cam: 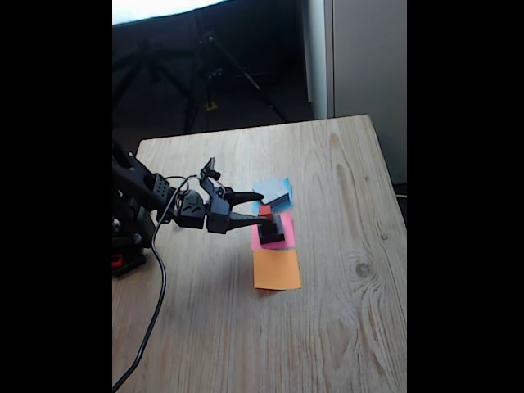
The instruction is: Tower of hanoi
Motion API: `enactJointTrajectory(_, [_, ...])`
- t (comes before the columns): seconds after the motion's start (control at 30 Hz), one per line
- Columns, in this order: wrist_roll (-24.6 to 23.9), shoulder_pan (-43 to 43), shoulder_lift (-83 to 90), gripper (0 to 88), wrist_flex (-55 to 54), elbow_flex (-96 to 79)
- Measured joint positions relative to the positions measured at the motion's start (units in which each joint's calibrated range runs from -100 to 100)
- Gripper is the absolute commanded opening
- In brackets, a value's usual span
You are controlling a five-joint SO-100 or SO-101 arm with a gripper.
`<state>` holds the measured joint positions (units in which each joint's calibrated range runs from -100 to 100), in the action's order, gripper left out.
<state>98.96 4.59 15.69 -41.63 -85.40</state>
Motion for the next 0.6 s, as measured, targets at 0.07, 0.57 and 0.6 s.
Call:
enactJointTrajectory(0.07, [0.00, -0.41, -0.09, 24.3, -0.16, -0.09])
enactJointTrajectory(0.57, [0.00, -1.24, -0.34, 13.6, -0.16, -0.26])
enactJointTrajectory(0.6, [0.00, -1.34, -0.34, 13.2, -0.16, -0.26])
